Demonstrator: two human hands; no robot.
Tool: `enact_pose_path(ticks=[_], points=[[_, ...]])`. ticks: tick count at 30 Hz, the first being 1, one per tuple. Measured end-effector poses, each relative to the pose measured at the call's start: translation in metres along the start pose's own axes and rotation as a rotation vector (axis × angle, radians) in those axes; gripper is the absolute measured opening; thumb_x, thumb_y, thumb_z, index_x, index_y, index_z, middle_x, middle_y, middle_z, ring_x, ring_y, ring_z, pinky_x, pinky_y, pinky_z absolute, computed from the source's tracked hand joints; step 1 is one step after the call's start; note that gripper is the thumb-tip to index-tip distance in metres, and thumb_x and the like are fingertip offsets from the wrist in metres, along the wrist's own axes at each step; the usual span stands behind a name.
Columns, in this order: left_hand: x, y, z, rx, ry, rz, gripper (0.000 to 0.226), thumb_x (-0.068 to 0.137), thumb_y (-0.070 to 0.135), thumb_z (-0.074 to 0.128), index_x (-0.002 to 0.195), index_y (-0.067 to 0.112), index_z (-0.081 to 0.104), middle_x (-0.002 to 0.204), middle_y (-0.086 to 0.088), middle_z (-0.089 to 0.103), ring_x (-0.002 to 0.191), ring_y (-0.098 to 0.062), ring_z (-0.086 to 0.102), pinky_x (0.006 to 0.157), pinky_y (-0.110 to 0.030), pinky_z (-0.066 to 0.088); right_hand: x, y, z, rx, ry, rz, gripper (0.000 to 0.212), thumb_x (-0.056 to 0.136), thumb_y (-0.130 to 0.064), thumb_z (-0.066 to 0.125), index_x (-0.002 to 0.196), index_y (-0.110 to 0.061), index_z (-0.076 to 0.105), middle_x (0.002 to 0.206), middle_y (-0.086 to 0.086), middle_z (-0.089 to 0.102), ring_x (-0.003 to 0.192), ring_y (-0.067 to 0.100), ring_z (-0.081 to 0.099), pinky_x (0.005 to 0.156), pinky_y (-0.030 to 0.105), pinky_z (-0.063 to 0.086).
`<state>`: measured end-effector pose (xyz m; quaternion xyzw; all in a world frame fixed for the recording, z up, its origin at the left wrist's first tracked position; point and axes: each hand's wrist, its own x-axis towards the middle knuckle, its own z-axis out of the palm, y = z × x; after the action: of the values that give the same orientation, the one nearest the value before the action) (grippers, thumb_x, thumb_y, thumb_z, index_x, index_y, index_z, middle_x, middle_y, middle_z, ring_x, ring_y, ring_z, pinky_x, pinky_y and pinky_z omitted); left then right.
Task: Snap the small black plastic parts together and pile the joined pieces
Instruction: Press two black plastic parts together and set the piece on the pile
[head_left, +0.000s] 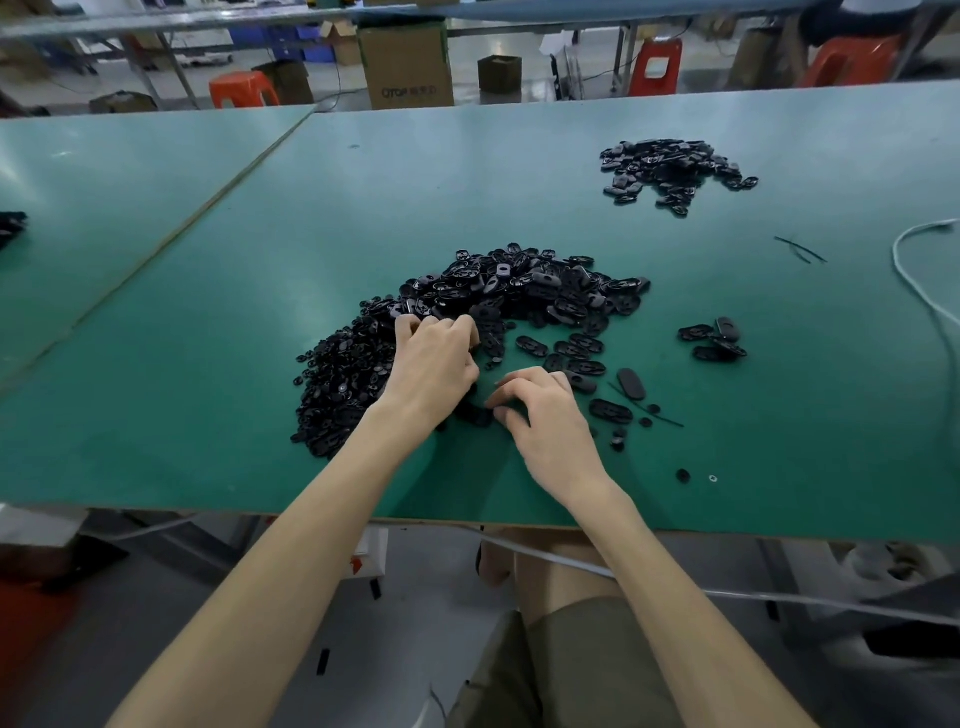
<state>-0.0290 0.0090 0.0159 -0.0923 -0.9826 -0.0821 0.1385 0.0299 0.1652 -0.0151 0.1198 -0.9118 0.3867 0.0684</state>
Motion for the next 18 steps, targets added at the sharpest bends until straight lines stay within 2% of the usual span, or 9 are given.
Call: enact_pose_path(ticks=[6, 10, 12, 14, 16, 18], points=[[-0.003, -0.007, 0.006, -0.035, 0.054, -0.037, 0.026, 0.095, 0.012, 0.054, 0.117, 0.021, 0.065, 0.11, 0.005, 0.069, 0.112, -0.021, 0.053, 0.099, -0.039, 0.017, 0.001, -0.002, 0.002, 0.032, 0.022, 0.017, 0.013, 0.102, -0.016, 0.065, 0.104, -0.007, 0.073, 0.114, -0.002, 0.063, 0.113, 0.016, 0.043, 0.096, 0.027, 0.039], [-0.004, -0.004, 0.003, -0.175, 0.125, -0.094, 0.018, 0.098, 0.013, 0.058, 0.111, 0.021, 0.069, 0.105, 0.006, 0.071, 0.109, -0.017, 0.056, 0.104, -0.04, 0.023, 0.001, -0.003, 0.0, 0.14, 0.069, 0.058, 0.013, 0.105, -0.018, 0.059, 0.102, -0.009, 0.068, 0.102, -0.006, 0.06, 0.106, 0.015, 0.045, 0.09, 0.029, 0.038], [-0.004, 0.001, -0.006, -0.528, 0.104, -0.168, 0.015, 0.096, 0.009, 0.065, 0.107, 0.016, 0.072, 0.1, 0.003, 0.074, 0.1, -0.014, 0.065, 0.103, -0.037, 0.042, 0.0, -0.003, -0.002, 0.251, 0.112, 0.086, 0.012, 0.106, -0.016, 0.059, 0.1, -0.01, 0.067, 0.094, -0.005, 0.064, 0.099, 0.018, 0.053, 0.084, 0.028, 0.04], [-0.005, 0.009, -0.015, -0.967, 0.047, -0.235, 0.014, 0.095, 0.001, 0.068, 0.106, 0.008, 0.074, 0.096, -0.006, 0.076, 0.088, -0.014, 0.072, 0.089, -0.034, 0.058, 0.0, -0.002, -0.004, 0.366, 0.17, 0.124, 0.012, 0.105, -0.014, 0.059, 0.098, -0.011, 0.067, 0.086, -0.003, 0.069, 0.085, 0.018, 0.06, 0.074, 0.023, 0.045], [-0.008, 0.019, -0.018, -1.249, -0.047, -0.275, 0.016, 0.096, -0.004, 0.065, 0.109, 0.0, 0.072, 0.096, -0.014, 0.076, 0.086, -0.019, 0.075, 0.083, -0.034, 0.063, -0.001, -0.001, -0.005, 0.426, 0.22, 0.154, 0.013, 0.106, -0.014, 0.058, 0.097, -0.013, 0.068, 0.082, -0.005, 0.071, 0.072, 0.014, 0.062, 0.064, 0.018, 0.045], [-0.013, 0.029, -0.013, -1.407, -0.117, -0.306, 0.018, 0.097, -0.005, 0.061, 0.112, -0.002, 0.071, 0.095, -0.016, 0.075, 0.088, -0.021, 0.075, 0.084, -0.03, 0.062, -0.001, 0.001, -0.006, 0.484, 0.271, 0.185, 0.012, 0.106, -0.016, 0.059, 0.099, -0.015, 0.069, 0.082, -0.005, 0.072, 0.073, 0.014, 0.065, 0.066, 0.025, 0.051]])
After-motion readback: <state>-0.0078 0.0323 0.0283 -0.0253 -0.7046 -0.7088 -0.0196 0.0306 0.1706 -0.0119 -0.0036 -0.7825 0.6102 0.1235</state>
